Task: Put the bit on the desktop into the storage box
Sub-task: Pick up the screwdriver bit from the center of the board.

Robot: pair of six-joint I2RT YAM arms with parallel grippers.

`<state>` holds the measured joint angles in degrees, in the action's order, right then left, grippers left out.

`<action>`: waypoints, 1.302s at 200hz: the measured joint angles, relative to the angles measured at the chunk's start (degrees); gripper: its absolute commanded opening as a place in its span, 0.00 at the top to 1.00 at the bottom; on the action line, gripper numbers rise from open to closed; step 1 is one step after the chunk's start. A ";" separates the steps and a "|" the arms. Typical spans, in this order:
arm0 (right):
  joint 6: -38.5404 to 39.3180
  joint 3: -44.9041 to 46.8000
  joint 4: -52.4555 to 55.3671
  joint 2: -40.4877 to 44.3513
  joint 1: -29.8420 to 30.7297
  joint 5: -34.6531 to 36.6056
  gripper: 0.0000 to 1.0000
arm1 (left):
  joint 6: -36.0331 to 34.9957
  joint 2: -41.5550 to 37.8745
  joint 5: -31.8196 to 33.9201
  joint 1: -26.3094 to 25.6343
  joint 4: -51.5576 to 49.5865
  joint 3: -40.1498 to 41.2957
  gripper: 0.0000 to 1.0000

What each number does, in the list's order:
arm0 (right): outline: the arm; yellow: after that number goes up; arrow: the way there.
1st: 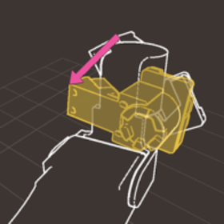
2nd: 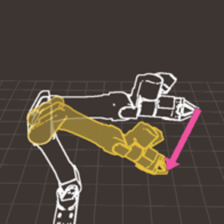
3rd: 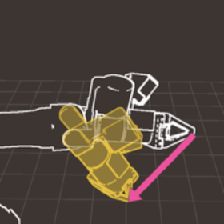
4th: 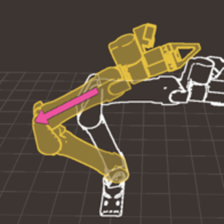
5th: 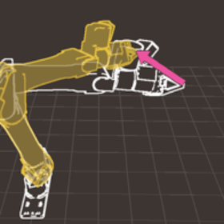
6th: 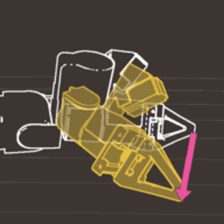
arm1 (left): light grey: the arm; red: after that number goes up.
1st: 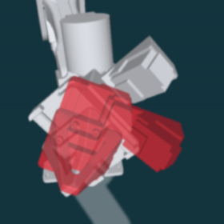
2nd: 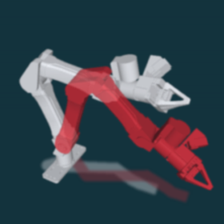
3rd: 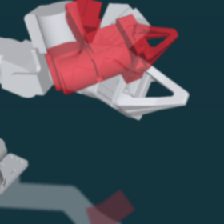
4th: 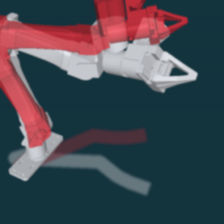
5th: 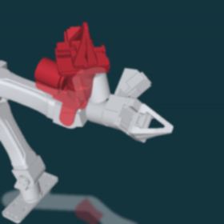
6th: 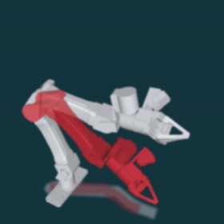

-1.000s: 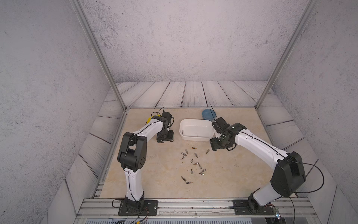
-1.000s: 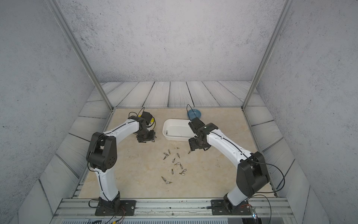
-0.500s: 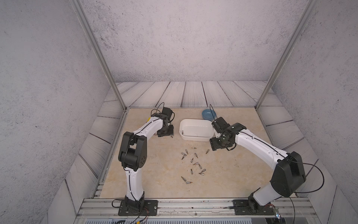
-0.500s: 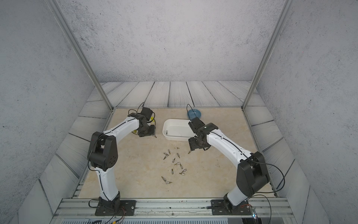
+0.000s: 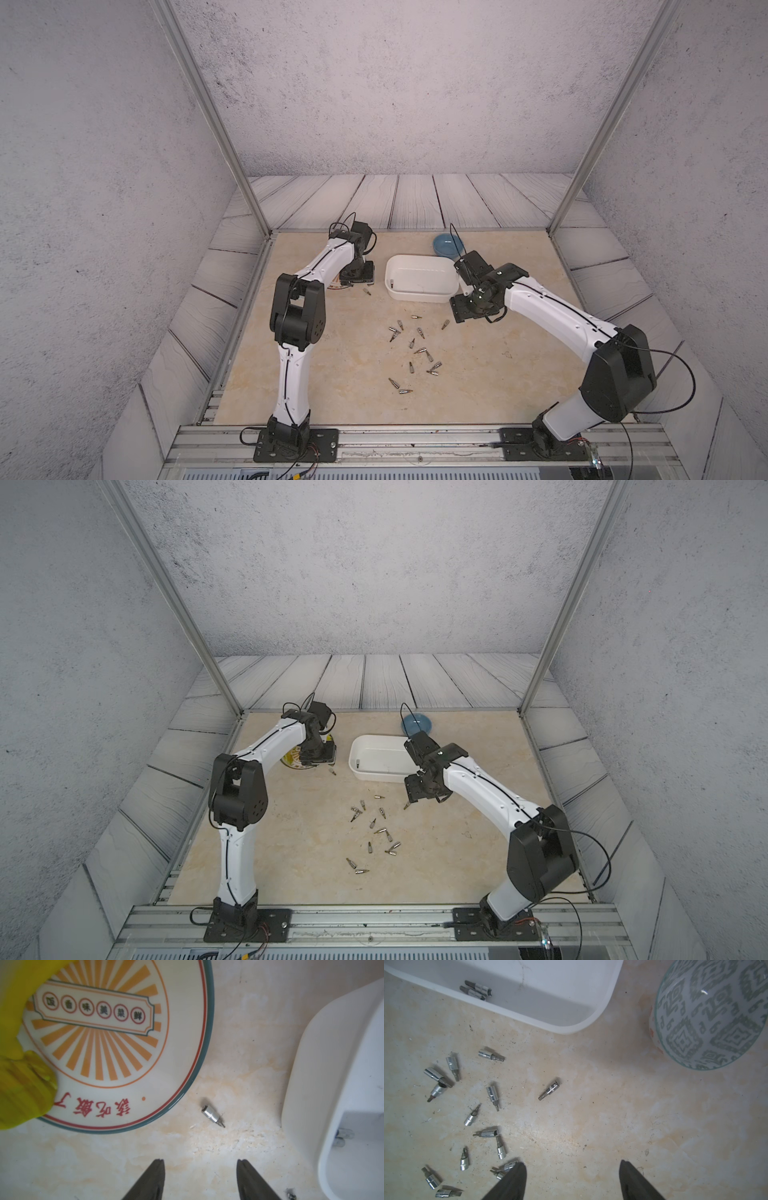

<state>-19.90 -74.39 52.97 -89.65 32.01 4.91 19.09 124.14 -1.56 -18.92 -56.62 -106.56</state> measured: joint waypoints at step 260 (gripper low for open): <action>0.00 -1.29 -0.17 -0.57 0.00 -0.15 0.25 | -2.21 6.43 1.27 -0.70 -1.09 -4.59 0.43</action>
<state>-19.90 -75.68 52.80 -90.21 32.01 4.75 16.88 130.56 -0.30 -19.62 -57.71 -111.15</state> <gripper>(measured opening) 0.749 0.571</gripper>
